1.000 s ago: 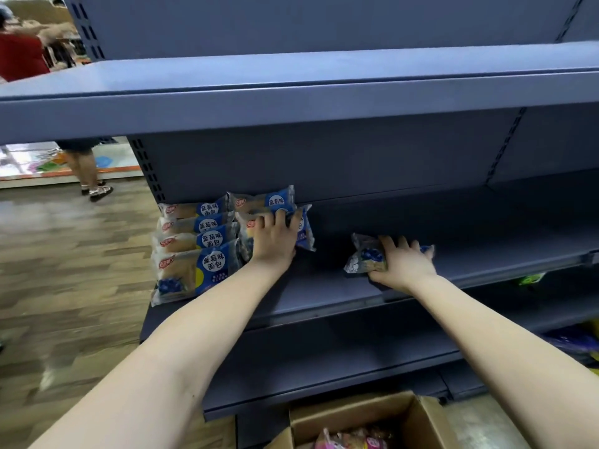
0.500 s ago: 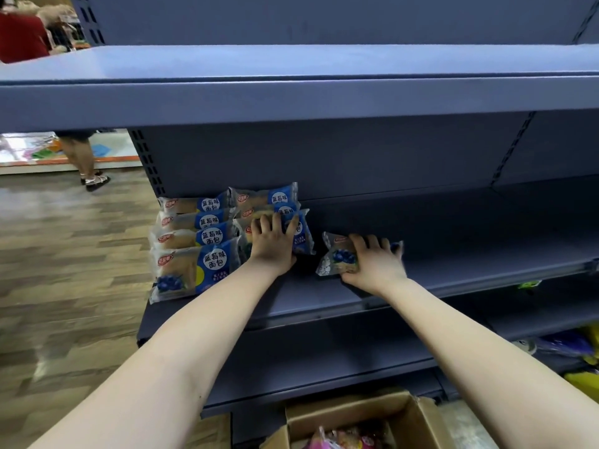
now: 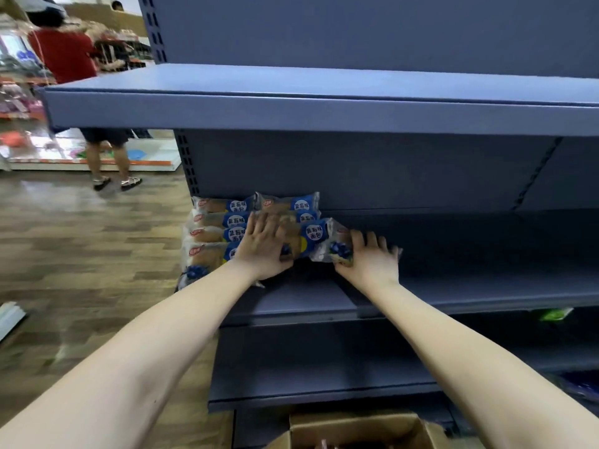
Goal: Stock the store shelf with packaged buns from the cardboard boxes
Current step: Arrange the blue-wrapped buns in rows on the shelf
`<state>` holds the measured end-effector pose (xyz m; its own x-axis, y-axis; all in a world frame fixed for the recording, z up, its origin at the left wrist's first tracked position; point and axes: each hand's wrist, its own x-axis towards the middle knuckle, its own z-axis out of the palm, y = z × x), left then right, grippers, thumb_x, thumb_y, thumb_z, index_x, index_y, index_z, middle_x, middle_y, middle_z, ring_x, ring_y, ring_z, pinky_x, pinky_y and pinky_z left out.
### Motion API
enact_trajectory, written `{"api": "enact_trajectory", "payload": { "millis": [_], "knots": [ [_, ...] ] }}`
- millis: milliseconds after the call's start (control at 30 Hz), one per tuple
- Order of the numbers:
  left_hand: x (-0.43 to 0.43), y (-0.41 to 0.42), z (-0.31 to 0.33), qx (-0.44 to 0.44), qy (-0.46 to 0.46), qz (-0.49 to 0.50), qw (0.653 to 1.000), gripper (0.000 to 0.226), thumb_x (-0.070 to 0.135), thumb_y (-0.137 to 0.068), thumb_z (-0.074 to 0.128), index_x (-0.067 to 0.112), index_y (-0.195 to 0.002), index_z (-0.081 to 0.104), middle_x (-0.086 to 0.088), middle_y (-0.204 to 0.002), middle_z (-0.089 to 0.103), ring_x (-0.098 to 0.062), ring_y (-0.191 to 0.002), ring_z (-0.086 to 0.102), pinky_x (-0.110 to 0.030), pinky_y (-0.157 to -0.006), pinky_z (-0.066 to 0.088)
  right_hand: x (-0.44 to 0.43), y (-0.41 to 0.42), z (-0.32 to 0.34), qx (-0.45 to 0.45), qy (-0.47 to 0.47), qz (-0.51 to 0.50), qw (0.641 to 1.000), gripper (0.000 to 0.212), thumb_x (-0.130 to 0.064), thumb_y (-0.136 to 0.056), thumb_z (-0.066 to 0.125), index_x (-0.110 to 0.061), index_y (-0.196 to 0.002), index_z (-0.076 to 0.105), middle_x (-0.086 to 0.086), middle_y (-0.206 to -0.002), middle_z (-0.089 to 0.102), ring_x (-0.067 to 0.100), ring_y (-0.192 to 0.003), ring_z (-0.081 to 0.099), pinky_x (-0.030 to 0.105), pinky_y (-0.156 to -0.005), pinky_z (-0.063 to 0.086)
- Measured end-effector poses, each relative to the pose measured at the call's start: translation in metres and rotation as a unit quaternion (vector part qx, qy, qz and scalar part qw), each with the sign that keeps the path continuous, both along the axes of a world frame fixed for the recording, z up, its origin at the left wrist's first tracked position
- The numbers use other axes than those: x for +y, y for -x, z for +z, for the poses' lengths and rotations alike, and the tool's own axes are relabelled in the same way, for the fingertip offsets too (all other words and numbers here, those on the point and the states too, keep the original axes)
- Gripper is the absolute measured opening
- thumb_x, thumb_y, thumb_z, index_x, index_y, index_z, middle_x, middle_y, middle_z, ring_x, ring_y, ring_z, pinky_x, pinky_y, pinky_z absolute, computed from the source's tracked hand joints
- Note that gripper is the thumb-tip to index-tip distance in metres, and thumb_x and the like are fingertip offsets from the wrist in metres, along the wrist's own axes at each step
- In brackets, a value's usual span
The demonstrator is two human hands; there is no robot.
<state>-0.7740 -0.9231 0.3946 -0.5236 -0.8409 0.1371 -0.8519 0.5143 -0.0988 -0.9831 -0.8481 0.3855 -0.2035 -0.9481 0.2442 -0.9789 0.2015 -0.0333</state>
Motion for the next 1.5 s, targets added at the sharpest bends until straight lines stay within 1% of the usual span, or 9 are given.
{"api": "enact_trajectory", "payload": {
  "millis": [200, 300, 433, 567, 667, 833, 1167, 1300, 1500],
  "knots": [
    [0.011, -0.052, -0.008, 0.053, -0.022, 0.071, 0.996, 0.092, 0.059, -0.085, 0.048, 0.015, -0.152, 0.002, -0.008, -0.159, 0.004, -0.034, -0.146, 0.001, -0.047, -0.118, -0.003, -0.011, -0.050, 0.000, 0.062, 0.005, 0.098, 0.993, 0.085, -0.056, -0.056, 0.081, -0.012, -0.125, 0.058, 0.016, -0.111, 0.061, 0.038, -0.096, 0.060, 0.061, -0.083, 0.044],
    [0.022, -0.069, -0.018, 0.066, -0.021, 0.098, 0.993, 0.094, 0.069, -0.082, 0.038, 0.016, -0.153, 0.005, -0.007, -0.159, 0.007, -0.035, -0.145, 0.005, -0.048, -0.118, -0.002, -0.014, -0.073, -0.007, 0.052, -0.022, 0.135, 0.989, 0.082, -0.053, -0.079, 0.065, -0.014, -0.144, 0.034, 0.016, -0.139, 0.041, 0.039, -0.127, 0.040, 0.060, -0.103, 0.028],
    [0.032, -0.076, -0.029, 0.081, -0.012, 0.126, 0.989, 0.101, 0.076, -0.070, 0.024, 0.018, -0.152, 0.010, -0.008, -0.158, 0.014, -0.036, -0.144, 0.010, -0.053, -0.116, 0.001, -0.017, -0.092, -0.011, 0.065, -0.011, 0.148, 0.987, 0.090, -0.057, -0.075, 0.070, -0.014, -0.145, 0.034, 0.015, -0.138, 0.041, 0.037, -0.128, 0.040, 0.064, -0.103, 0.028],
    [0.033, -0.077, -0.034, 0.093, -0.027, 0.126, 0.987, 0.108, 0.077, -0.062, 0.008, 0.020, -0.153, 0.008, -0.006, -0.160, 0.009, -0.035, -0.146, 0.003, -0.052, -0.116, -0.003, -0.025, -0.091, -0.021, 0.006, -0.069, 0.185, 0.980, 0.096, -0.061, -0.082, 0.056, -0.021, -0.152, 0.002, 0.007, -0.157, 0.007, 0.033, -0.144, 0.005, 0.061, -0.113, 0.001],
    [0.029, -0.078, -0.034, 0.091, -0.044, 0.124, 0.987, 0.104, 0.079, -0.068, 0.017, 0.021, -0.153, 0.005, -0.005, -0.160, 0.006, -0.034, -0.146, 0.000, -0.052, -0.116, -0.004, -0.029, -0.082, -0.016, 0.008, -0.084, 0.230, 0.970, 0.100, -0.063, -0.082, 0.054, -0.023, -0.152, -0.004, -0.001, -0.159, -0.002, 0.029, -0.146, -0.005, 0.059, -0.112, -0.004],
    [0.029, -0.079, -0.032, 0.090, -0.053, 0.111, 0.988, 0.090, 0.063, -0.087, 0.045, 0.021, -0.153, 0.001, -0.005, -0.160, 0.003, -0.034, -0.146, -0.004, -0.052, -0.115, -0.007, -0.029, -0.072, -0.016, 0.060, -0.087, 0.274, 0.956, 0.093, -0.065, -0.085, 0.047, -0.023, -0.152, -0.003, -0.006, -0.160, 0.002, 0.024, -0.147, -0.004, 0.058, -0.114, -0.001],
    [0.029, -0.078, -0.036, 0.080, -0.031, 0.111, 0.990, 0.088, 0.065, -0.087, 0.042, 0.020, -0.152, 0.005, -0.007, -0.159, 0.007, -0.035, -0.145, -0.001, -0.055, -0.116, -0.003, -0.029, -0.073, -0.009, 0.059, -0.134, 0.271, 0.951, 0.091, -0.074, -0.085, 0.030, -0.024, -0.151, -0.010, -0.004, -0.160, -0.006, 0.025, -0.146, -0.011, 0.059, -0.114, -0.008],
    [0.032, -0.074, -0.031, 0.093, -0.015, 0.126, 0.988, 0.093, 0.071, -0.076, 0.013, 0.020, -0.153, 0.001, -0.011, -0.160, 0.004, -0.036, -0.146, -0.003, -0.052, -0.115, -0.009, -0.026, -0.066, -0.005, 0.067, -0.123, 0.281, 0.949, 0.089, -0.072, -0.087, 0.027, -0.023, -0.150, -0.013, -0.002, -0.160, -0.006, 0.026, -0.146, -0.009, 0.061, -0.113, -0.005],
    [0.040, -0.034, -0.009, 0.120, 0.040, 0.058, 0.990, 0.082, 0.061, -0.086, 0.020, 0.015, -0.153, 0.007, -0.013, -0.159, 0.009, -0.036, -0.146, 0.005, -0.051, -0.117, -0.001, -0.008, -0.036, -0.010, 0.048, -0.065, 0.225, 0.971, 0.092, -0.069, -0.073, -0.010, -0.022, -0.152, -0.006, -0.002, -0.160, 0.005, 0.025, -0.146, 0.002, 0.058, -0.113, -0.004]
  ]
}}
